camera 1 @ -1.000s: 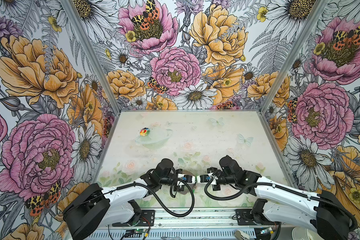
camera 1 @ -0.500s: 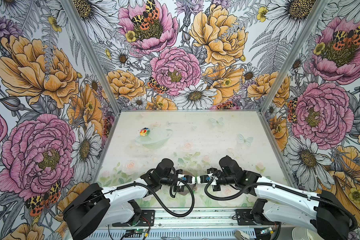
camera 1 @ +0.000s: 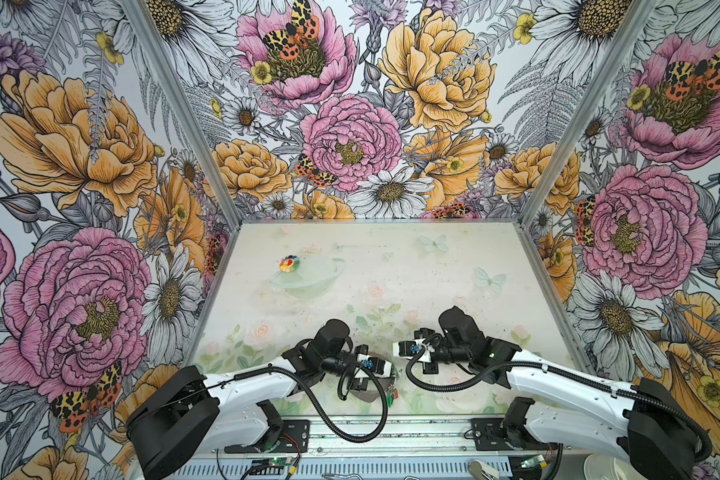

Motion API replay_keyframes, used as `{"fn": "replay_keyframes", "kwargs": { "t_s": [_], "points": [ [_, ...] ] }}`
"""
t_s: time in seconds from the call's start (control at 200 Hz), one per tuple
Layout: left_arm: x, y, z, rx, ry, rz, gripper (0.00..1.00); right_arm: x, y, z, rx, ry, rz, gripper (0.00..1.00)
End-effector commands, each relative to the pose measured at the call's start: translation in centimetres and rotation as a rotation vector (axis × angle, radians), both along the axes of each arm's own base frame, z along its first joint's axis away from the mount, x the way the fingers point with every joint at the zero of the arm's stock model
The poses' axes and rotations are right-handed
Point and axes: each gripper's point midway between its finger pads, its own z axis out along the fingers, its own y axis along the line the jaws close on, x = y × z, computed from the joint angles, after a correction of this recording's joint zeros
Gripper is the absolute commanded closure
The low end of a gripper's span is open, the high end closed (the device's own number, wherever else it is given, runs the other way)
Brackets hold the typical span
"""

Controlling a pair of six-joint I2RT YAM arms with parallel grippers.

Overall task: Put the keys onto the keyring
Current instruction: 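Open the right gripper and draw it back from the plate's split ring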

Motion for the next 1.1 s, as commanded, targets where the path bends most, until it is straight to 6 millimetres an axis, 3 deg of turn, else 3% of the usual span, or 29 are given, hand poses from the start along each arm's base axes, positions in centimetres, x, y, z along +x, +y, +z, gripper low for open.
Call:
{"fn": "replay_keyframes", "kwargs": {
  "t_s": [0.0,0.32,0.62,0.756,0.896,1.096],
  "points": [
    [-0.2,-0.6,1.5,-0.044,-0.037,-0.039,1.00,0.0,0.8,2.0,0.058,-0.015,0.022,0.91],
    [1.7,-0.3,1.7,-0.082,-0.061,0.052,1.00,3.1,-0.4,3.4,0.083,-0.072,-0.208,0.89],
    [2.7,0.1,1.6,-0.078,-0.071,0.100,1.00,1.3,-2.1,3.7,0.169,-0.025,-0.317,0.85],
    [3.1,0.2,1.4,-0.072,-0.072,0.118,1.00,0.3,-2.0,2.3,0.125,0.005,-0.314,0.69],
    [3.2,0.3,1.5,-0.074,-0.077,0.124,1.00,-0.4,-1.9,0.8,0.094,0.027,-0.313,0.69],
    [3.4,0.4,1.5,-0.074,-0.076,0.135,1.00,-1.2,-2.1,0.6,0.096,0.014,-0.315,0.69]
  ]
}}
